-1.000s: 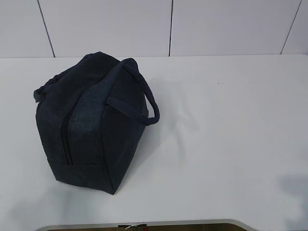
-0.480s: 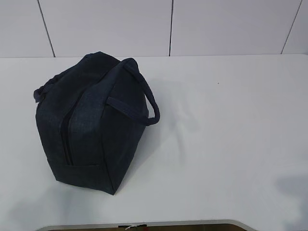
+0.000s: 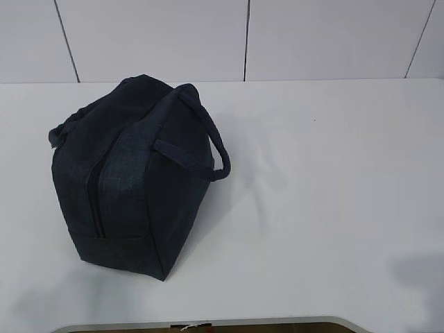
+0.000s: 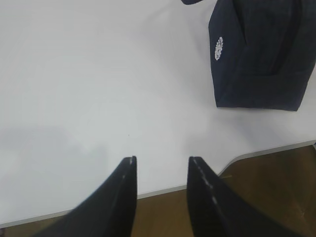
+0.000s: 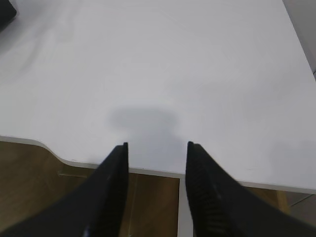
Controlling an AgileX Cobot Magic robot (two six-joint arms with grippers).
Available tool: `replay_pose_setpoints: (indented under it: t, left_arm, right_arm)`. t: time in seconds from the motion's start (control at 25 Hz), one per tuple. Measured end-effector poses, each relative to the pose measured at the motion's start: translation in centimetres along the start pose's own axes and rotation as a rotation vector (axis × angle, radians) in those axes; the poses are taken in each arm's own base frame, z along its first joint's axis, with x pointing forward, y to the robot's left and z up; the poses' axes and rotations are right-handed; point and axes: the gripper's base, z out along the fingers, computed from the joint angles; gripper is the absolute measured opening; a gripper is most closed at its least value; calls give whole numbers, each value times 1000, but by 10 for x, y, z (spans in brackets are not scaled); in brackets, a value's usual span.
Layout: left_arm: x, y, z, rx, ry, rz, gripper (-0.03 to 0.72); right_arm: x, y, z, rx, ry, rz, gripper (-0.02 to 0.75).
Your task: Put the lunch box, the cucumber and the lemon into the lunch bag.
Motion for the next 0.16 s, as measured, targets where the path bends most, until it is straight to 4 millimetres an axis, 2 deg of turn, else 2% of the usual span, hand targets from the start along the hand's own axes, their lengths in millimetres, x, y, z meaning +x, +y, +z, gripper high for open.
replay_pose_setpoints:
  t: [0.16]
  left_arm:
    - [0, 0, 0, 0, 0, 0, 242]
  right_arm:
    - [0, 0, 0, 0, 0, 0, 321]
